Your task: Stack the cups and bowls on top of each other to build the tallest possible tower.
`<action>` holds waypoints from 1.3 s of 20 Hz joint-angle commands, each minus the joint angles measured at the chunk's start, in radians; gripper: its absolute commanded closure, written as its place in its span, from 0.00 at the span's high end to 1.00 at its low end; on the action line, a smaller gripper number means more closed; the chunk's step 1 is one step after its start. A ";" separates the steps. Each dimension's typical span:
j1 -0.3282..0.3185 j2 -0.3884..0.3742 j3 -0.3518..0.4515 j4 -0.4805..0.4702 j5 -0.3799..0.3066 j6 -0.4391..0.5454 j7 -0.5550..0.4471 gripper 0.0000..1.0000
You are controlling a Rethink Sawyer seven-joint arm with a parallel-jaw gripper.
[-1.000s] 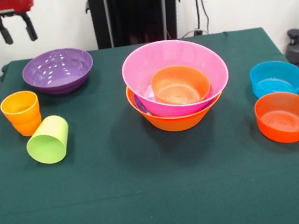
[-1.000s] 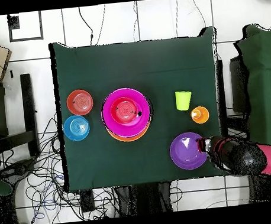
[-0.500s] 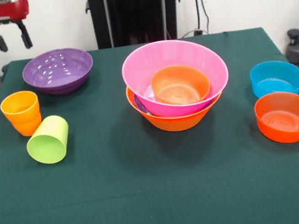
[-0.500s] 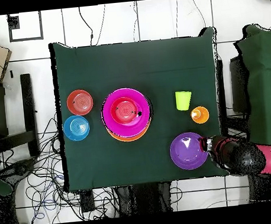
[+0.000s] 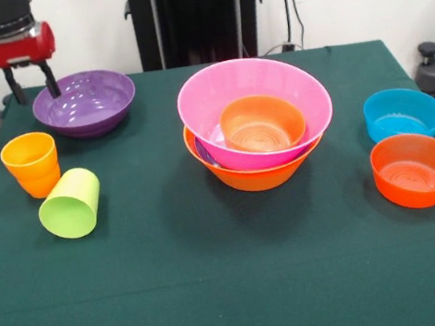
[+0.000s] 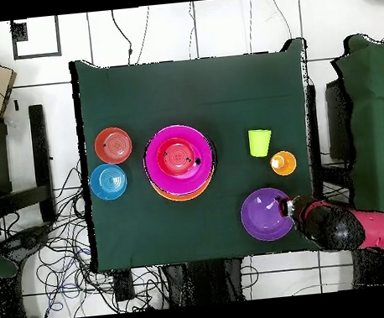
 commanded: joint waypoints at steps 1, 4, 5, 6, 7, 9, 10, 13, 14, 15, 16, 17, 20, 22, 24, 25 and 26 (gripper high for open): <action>-0.048 0.169 -0.035 -0.080 -0.120 -0.051 -0.171 1.00; -0.083 0.189 -0.013 -0.083 -0.113 -0.022 -0.203 1.00; -0.092 0.192 -0.006 -0.084 -0.106 -0.011 -0.214 1.00; -0.101 0.196 0.002 -0.086 -0.101 0.001 -0.224 1.00; -0.108 0.194 0.010 -0.086 -0.095 0.014 -0.230 1.00; -0.117 0.187 0.024 -0.083 -0.084 0.036 -0.238 1.00; -0.120 0.186 0.030 -0.085 -0.078 0.047 -0.244 1.00; -0.126 0.189 0.039 -0.087 -0.071 0.066 -0.252 1.00; -0.129 0.191 0.042 -0.087 -0.068 0.072 -0.255 1.00; -0.131 0.188 0.044 -0.084 -0.065 0.075 -0.255 1.00; -0.133 0.188 0.046 -0.085 -0.063 0.080 -0.256 1.00; -0.136 0.187 0.048 -0.082 -0.061 0.081 -0.257 1.00; -0.130 0.165 0.055 -0.074 -0.051 0.094 -0.248 1.00; -0.126 0.167 0.056 -0.075 -0.051 0.095 -0.244 1.00; -0.123 0.163 0.056 -0.068 -0.055 0.090 -0.232 1.00; -0.122 0.162 0.057 -0.064 -0.056 0.087 -0.229 1.00; -0.121 0.162 0.057 -0.063 -0.056 0.087 -0.225 1.00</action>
